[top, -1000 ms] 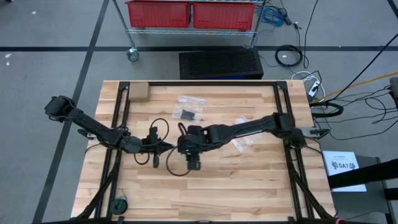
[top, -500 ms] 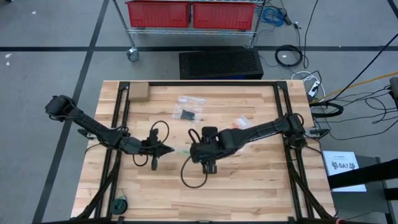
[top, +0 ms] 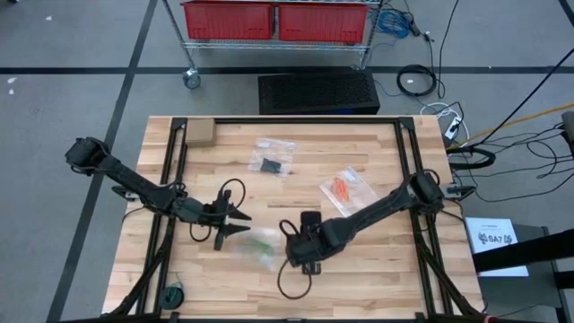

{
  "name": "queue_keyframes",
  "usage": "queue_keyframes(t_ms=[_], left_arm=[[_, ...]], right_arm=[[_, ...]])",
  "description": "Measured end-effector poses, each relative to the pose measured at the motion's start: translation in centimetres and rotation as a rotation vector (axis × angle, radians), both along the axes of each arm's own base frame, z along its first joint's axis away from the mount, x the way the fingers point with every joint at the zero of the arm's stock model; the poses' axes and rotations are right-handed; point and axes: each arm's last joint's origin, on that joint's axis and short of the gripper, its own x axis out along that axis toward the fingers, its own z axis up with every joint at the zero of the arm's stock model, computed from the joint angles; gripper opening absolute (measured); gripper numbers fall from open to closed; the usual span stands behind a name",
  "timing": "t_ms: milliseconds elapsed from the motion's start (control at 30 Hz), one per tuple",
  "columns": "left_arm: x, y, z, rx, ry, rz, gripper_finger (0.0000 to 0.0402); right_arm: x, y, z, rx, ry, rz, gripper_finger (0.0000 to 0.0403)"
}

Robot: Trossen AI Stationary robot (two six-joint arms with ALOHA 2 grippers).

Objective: Sort rubber bands
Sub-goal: Close the transparent zip bag

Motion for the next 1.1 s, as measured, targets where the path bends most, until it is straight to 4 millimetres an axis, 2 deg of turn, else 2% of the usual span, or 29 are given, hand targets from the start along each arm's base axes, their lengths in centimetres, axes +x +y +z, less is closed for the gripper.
queue_keyframes(t_ms=[100,200,333,500,600,767,933,1033,1100], left_arm=[[0.0,0.1,0.0,0.017,0.001,0.028,0.0170],[-0.1,0.3,-0.5,0.048,0.044,0.060,0.0160],[-0.1,0.9,-1.4,0.057,0.126,0.108,0.0122],[0.3,1.1,-2.2,0.033,0.182,0.080,0.0049],[0.6,1.2,-3.0,0.064,0.230,0.063,0.0009],[1.1,1.6,-4.9,0.084,0.339,0.057,0.0007],[1.3,1.9,-6.6,0.051,0.438,0.066,0.0004],[1.3,2.0,-7.1,0.013,0.477,0.095,0.0003],[1.3,2.0,-7.2,-0.009,0.489,0.109,0.0002]], right_arm=[[0.2,1.2,-0.8,0.049,-0.091,0.002,0.0173],[0.7,2.2,-0.9,0.108,-0.196,0.005,0.0145],[2.0,2.5,-1.6,0.164,-0.325,0.010,0.0089],[3.1,1.1,-3.2,0.186,-0.344,-0.020,0.0011],[3.7,0.6,-4.2,0.236,-0.328,-0.027,0.0009],[4.8,1.7,-3.7,0.457,-0.408,0.112,0.0002],[4.6,1.9,-4.5,0.500,-0.352,0.114,0.0001],[5.1,2.0,-4.7,0.547,-0.377,0.125,0.0001],[5.4,2.3,-5.6,0.592,-0.377,0.141,0.0000]])
